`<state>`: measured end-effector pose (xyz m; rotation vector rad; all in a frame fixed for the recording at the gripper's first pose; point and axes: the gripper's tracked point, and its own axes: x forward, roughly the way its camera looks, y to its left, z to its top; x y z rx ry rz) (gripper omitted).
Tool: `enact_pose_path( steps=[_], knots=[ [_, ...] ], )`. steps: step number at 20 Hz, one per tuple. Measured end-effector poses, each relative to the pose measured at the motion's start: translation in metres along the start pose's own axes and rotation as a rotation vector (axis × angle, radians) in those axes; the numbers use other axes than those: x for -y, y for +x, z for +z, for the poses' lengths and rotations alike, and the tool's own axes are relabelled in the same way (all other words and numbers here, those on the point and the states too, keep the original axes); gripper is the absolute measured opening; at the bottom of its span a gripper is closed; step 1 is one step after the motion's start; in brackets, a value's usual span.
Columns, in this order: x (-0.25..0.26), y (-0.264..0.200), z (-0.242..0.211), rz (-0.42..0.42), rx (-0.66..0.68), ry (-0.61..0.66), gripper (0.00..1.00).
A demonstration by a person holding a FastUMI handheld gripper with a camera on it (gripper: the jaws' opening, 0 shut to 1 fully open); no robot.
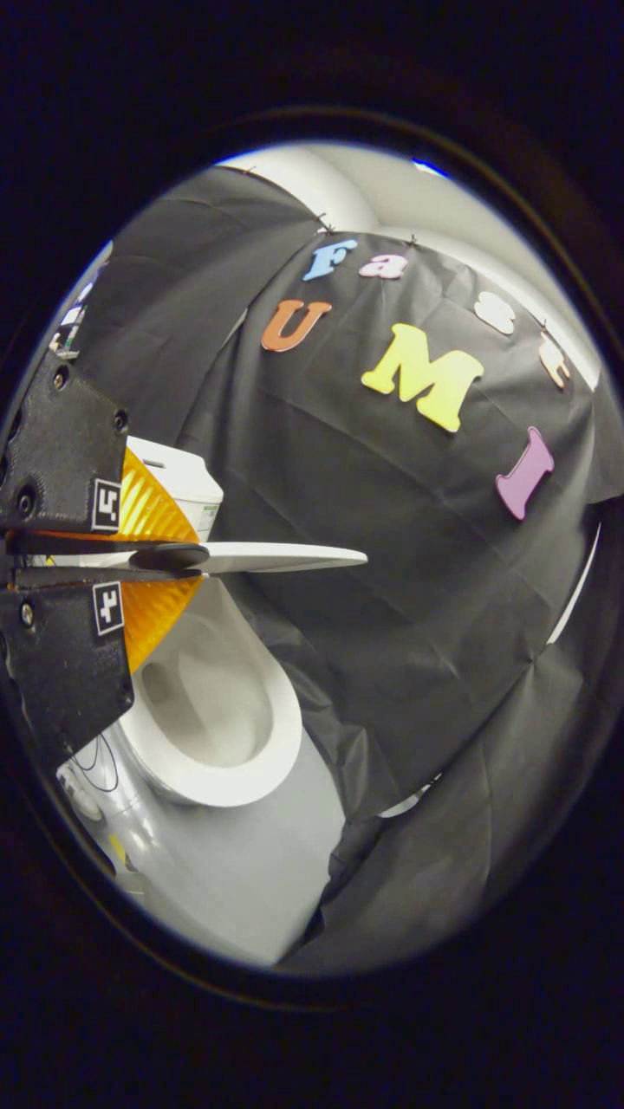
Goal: Open the toilet lid.
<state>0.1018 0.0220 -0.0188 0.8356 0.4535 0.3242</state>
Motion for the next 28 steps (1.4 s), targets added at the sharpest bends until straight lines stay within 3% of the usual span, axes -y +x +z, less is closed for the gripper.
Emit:
enact_pose_path(
  steps=[28],
  knots=[
    [-0.134,0.016,-0.035,0.003,0.013,-0.258,0.09]
  ],
)
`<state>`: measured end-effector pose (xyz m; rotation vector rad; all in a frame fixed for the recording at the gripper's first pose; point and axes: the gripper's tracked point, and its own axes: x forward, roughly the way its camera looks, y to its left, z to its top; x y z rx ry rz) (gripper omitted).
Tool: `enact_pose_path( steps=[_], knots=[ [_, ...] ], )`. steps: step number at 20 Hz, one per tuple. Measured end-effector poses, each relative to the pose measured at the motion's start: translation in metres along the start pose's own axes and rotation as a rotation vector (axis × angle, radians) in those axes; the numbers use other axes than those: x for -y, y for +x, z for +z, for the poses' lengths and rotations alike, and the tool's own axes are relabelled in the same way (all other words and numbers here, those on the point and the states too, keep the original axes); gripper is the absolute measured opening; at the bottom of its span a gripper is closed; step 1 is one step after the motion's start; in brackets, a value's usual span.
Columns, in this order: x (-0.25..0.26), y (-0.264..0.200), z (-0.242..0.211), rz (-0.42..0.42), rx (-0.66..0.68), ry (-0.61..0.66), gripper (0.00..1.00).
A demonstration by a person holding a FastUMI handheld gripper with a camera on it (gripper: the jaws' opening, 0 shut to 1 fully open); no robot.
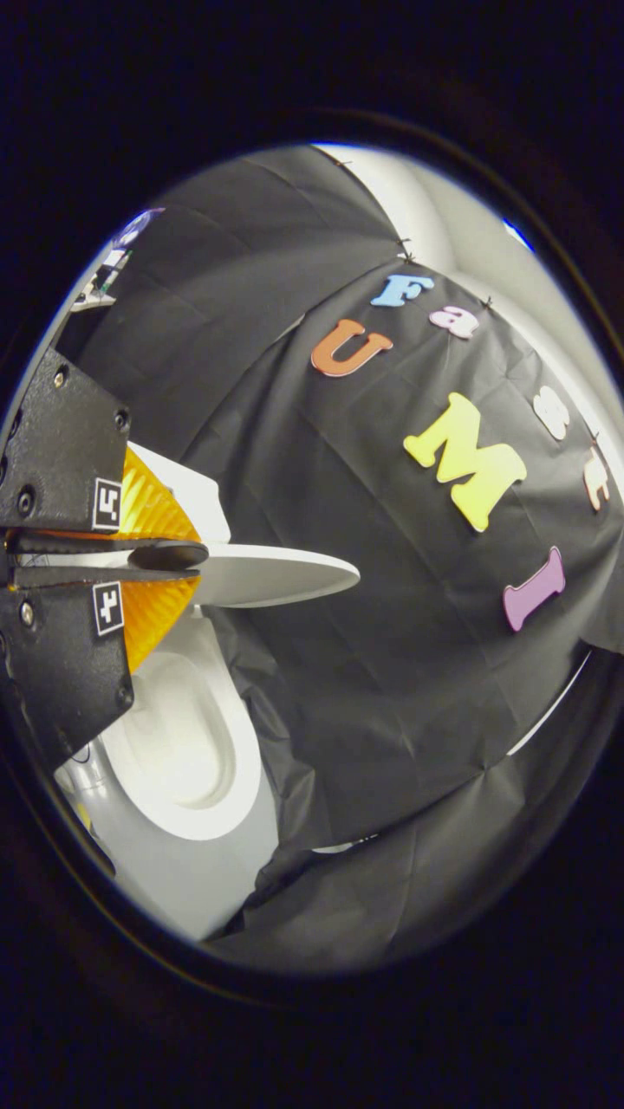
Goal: Open the toilet lid.
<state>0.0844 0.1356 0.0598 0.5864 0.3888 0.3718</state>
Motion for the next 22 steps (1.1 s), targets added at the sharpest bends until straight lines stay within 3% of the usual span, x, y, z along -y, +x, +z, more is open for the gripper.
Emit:
enact_pose_path(
  steps=[22],
  knots=[
    [-0.092,0.027,-0.025,-0.018,-0.007,-0.204,0.09]
  ],
)
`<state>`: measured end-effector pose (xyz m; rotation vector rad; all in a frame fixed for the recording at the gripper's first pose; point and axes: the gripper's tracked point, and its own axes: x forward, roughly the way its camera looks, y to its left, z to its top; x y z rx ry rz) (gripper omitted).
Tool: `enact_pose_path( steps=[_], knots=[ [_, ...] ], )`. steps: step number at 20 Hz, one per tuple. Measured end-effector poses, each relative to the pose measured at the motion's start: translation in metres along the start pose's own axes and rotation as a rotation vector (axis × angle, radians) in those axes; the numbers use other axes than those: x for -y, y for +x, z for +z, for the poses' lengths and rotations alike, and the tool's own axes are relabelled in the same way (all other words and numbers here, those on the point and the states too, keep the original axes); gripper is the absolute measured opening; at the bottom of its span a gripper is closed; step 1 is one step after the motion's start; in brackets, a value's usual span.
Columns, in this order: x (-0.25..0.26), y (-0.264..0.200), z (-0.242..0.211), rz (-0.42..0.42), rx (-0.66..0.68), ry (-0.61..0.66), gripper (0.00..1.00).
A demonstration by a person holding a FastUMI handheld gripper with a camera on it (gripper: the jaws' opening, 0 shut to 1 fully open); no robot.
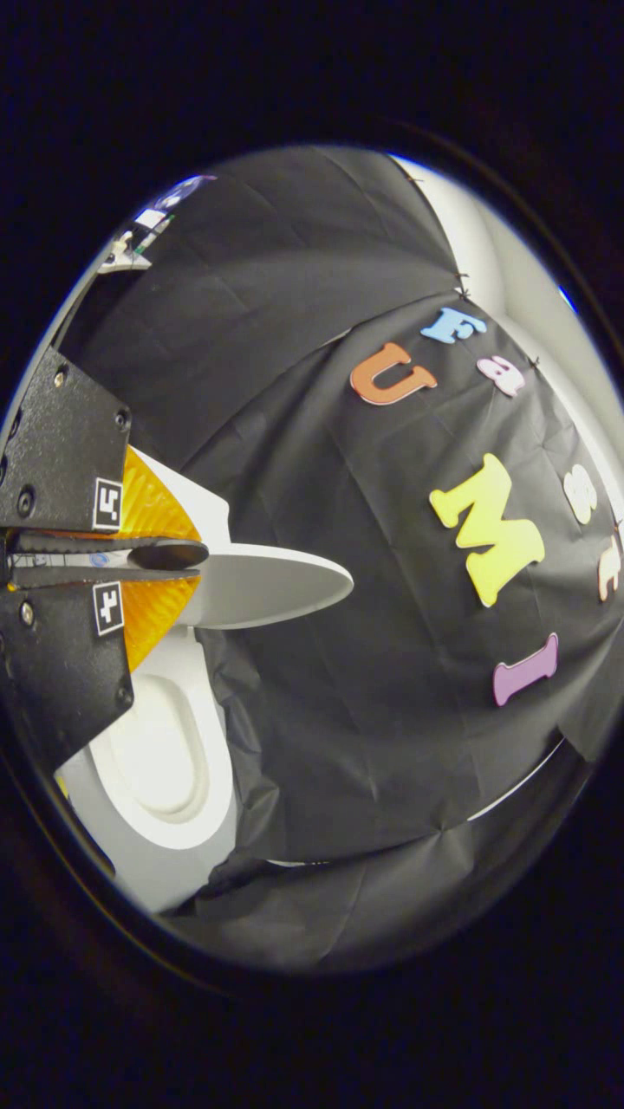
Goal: Open the toilet lid.
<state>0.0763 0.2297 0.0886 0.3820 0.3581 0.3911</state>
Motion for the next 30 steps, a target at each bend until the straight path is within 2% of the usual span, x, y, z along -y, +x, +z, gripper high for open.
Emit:
enact_pose_path(
  steps=[16,25,30],
  knots=[
    [-0.071,0.021,-0.024,-0.033,0.002,-0.174,0.09],
    [-0.115,0.042,-0.039,-0.069,-0.016,-0.356,0.11],
    [-0.126,0.041,-0.048,-0.019,-0.038,-0.446,0.26]
  ],
)
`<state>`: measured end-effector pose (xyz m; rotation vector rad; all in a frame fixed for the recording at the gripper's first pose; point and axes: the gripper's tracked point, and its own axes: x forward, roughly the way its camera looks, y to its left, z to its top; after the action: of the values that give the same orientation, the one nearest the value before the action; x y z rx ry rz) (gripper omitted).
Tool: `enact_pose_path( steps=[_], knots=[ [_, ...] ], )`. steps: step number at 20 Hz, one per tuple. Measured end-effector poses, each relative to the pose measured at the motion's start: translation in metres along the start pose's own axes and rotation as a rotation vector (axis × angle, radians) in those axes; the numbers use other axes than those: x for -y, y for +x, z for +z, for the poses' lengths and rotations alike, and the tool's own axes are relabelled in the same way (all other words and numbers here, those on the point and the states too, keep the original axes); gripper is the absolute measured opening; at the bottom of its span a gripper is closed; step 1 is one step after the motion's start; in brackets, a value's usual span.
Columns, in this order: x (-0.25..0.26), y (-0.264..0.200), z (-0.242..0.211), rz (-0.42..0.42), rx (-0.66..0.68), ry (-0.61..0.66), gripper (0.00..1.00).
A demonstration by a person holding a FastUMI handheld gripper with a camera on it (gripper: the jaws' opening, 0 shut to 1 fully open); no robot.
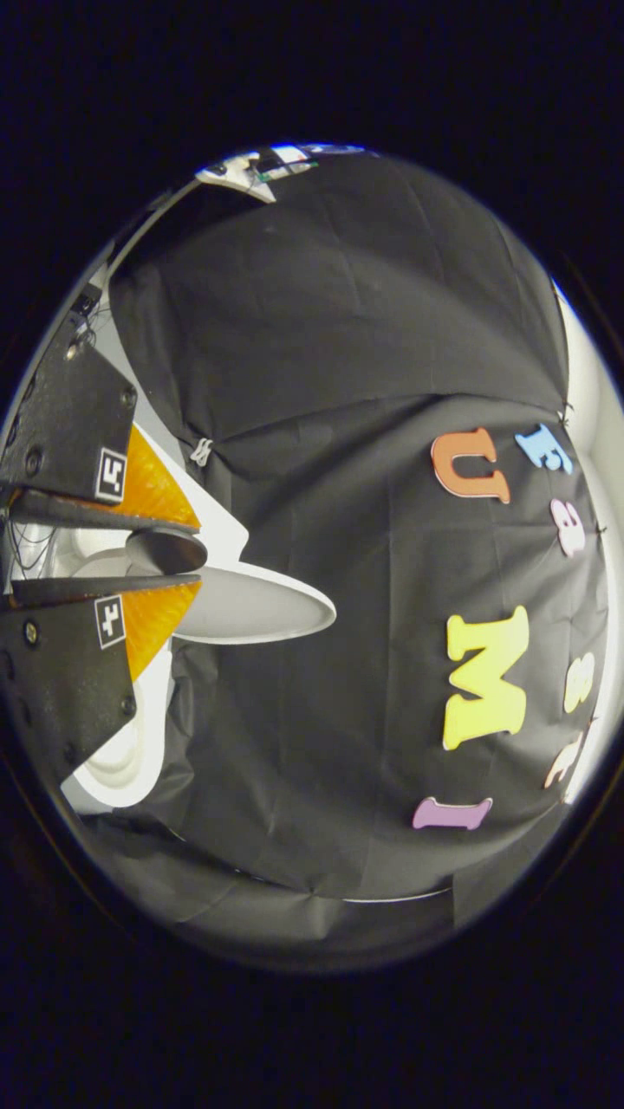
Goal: Open the toilet lid.
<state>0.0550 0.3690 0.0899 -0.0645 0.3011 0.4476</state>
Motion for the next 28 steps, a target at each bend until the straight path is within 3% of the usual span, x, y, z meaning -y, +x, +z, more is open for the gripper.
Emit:
enact_pose_path(
  steps=[1,5,7,10,17,24,28],
  knots=[
    [-0.004,-0.001,0.002,0.025,0.007,-0.006,0.29],
    [0.012,-0.015,0.021,0.002,0.103,-0.031,0.81],
    [0.022,-0.025,0.035,-0.002,0.176,-0.009,0.83],
    [0.037,-0.042,0.030,0.019,0.206,0.028,1.00],
    [0.109,-0.098,0.008,-0.022,0.297,0.140,1.00],
    [0.228,-0.149,-0.047,-0.257,0.390,0.112,1.00],
    [0.283,-0.162,-0.099,-0.338,0.348,0.122,1.00]
  ],
)
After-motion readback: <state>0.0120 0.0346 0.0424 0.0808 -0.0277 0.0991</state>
